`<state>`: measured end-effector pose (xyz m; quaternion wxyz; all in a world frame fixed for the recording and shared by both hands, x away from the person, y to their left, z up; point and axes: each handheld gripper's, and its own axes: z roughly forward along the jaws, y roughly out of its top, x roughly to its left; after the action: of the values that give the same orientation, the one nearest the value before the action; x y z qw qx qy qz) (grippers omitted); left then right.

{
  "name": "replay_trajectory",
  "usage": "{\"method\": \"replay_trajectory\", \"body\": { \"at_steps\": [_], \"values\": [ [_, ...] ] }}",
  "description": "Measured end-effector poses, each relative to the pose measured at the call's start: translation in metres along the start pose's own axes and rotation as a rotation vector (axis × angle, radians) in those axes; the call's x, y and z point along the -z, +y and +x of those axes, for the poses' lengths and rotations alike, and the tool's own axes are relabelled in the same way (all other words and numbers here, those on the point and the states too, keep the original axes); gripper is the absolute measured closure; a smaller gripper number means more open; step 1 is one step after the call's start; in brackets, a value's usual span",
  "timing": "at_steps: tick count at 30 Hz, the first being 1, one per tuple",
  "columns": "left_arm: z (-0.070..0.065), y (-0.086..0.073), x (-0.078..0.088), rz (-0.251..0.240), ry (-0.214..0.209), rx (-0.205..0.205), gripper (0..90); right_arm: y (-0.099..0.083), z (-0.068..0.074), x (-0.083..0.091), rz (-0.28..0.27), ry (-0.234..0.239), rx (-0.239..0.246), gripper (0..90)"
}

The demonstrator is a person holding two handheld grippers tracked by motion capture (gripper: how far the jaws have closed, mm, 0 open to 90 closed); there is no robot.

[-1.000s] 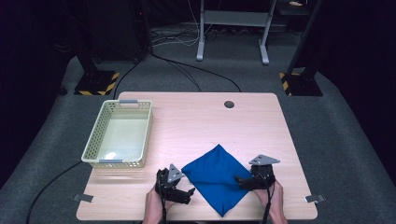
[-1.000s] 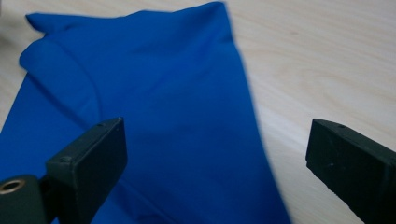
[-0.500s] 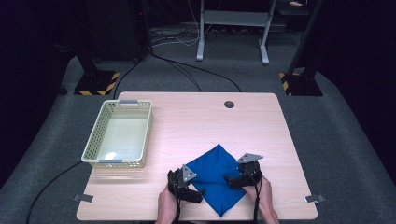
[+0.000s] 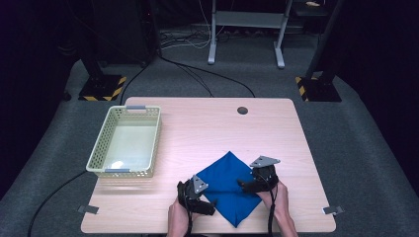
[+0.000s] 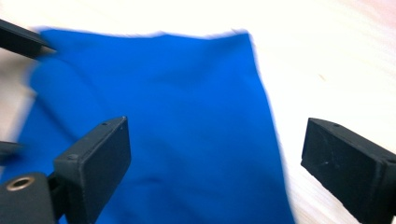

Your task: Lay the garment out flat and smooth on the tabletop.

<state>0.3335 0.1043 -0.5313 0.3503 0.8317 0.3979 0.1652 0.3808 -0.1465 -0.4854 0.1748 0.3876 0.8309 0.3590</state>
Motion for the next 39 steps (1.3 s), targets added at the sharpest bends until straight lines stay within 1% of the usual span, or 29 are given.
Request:
{"method": "replay_trajectory", "body": {
  "at_steps": [1, 3, 4, 5, 6, 7, 8, 9, 10, 11, 12, 13, 14, 15, 16, 17, 19, 20, 21, 23, 25, 28, 31, 34, 36, 39],
  "values": [
    [0.000, 0.000, 0.000, 0.000, -0.003, -0.006, 0.0, 0.009, 0.016, 0.002, -0.008, 0.031, 0.034, 8.4],
    [0.001, 0.000, 0.000, 0.000, -0.004, -0.007, 0.0, 0.014, 0.029, -0.002, 0.001, 0.059, 0.073, 11.8],
    [0.001, 0.000, 0.000, 0.001, -0.005, -0.006, 0.0, 0.014, 0.029, -0.002, 0.001, 0.059, 0.073, 11.8],
    [0.001, 0.000, 0.000, 0.002, -0.005, -0.007, 0.0, 0.020, 0.043, -0.012, 0.033, 0.108, 0.113, 15.7],
    [0.001, 0.000, 0.000, 0.001, -0.006, -0.007, 0.0, 0.021, 0.050, -0.017, 0.045, 0.117, 0.126, 17.9],
    [0.001, 0.000, 0.000, 0.001, -0.006, -0.007, 0.0, 0.021, 0.050, -0.017, 0.045, 0.117, 0.126, 17.9],
    [0.001, 0.000, 0.000, 0.001, -0.006, -0.008, 0.0, 0.022, 0.060, -0.024, 0.056, 0.133, 0.155, 24.9],
    [0.001, 0.000, 0.000, 0.002, -0.006, -0.008, 0.0, 0.022, 0.064, -0.029, 0.067, 0.142, 0.168, 24.9],
    [0.001, 0.000, 0.000, 0.001, -0.006, -0.008, 0.0, 0.022, 0.064, -0.029, 0.067, 0.142, 0.168, 26.1],
    [0.001, 0.000, 0.000, 0.001, -0.006, -0.008, 0.0, 0.021, 0.070, -0.037, 0.085, 0.150, 0.182, 30.0],
    [0.001, 0.000, 0.000, 0.001, -0.006, -0.008, 0.0, 0.021, 0.070, -0.037, 0.085, 0.150, 0.182, 30.0],
    [0.001, 0.000, 0.000, 0.000, -0.007, -0.010, 0.0, 0.019, 0.074, -0.043, 0.100, 0.142, 0.206, 34.6],
    [0.001, 0.000, 0.000, 0.001, -0.007, -0.009, 0.0, 0.019, 0.074, -0.043, 0.100, 0.142, 0.206, 34.6],
    [0.001, 0.000, 0.000, 0.000, -0.007, -0.009, 0.0, 0.018, 0.075, -0.045, 0.106, 0.137, 0.216, 37.0],
    [0.001, 0.000, 0.000, 0.000, -0.007, -0.009, 0.0, 0.016, 0.075, -0.048, 0.111, 0.110, 0.211, 43.6],
    [0.001, 0.000, 0.000, 0.000, -0.007, -0.009, 0.0, 0.016, 0.075, -0.048, 0.111, 0.110, 0.211, 43.6],
    [0.001, 0.000, 0.000, 0.000, -0.007, -0.009, 0.0, 0.015, 0.075, -0.047, 0.104, 0.097, 0.213, 48.6],
    [0.001, 0.000, 0.000, 0.000, -0.007, -0.009, 0.0, 0.014, 0.075, -0.047, 0.098, 0.088, 0.208, 54.9],
    [0.001, 0.000, 0.000, 0.000, -0.007, -0.009, 0.0, 0.014, 0.075, -0.047, 0.098, 0.088, 0.208, 54.9],
    [0.001, 0.000, 0.000, -0.001, -0.008, -0.010, 0.1, 0.014, 0.075, -0.046, 0.085, 0.078, 0.196, 62.8],
    [0.001, 0.000, 0.000, 0.000, -0.008, -0.009, 0.1, 0.014, 0.075, -0.043, 0.069, 0.066, 0.199, 70.9],
    [0.001, 0.000, 0.000, 0.000, -0.008, -0.010, 0.1, 0.013, 0.072, -0.041, 0.045, 0.070, 0.173, 79.5],
    [0.001, 0.000, 0.000, 0.000, -0.008, -0.010, 0.1, 0.013, 0.069, -0.037, 0.022, 0.069, 0.156, 83.2],
    [0.001, 0.000, 0.000, 0.000, -0.008, -0.010, 0.1, 0.013, 0.065, -0.034, 0.005, 0.068, 0.131, 83.9],
    [0.001, 0.000, 0.000, 0.000, -0.007, -0.010, 0.1, 0.014, 0.060, -0.030, -0.018, 0.067, 0.115, 83.9],
    [0.001, 0.000, 0.000, 0.000, -0.007, -0.009, 0.0, 0.014, 0.056, -0.028, -0.027, 0.071, 0.102, 84.0]
  ]
}}
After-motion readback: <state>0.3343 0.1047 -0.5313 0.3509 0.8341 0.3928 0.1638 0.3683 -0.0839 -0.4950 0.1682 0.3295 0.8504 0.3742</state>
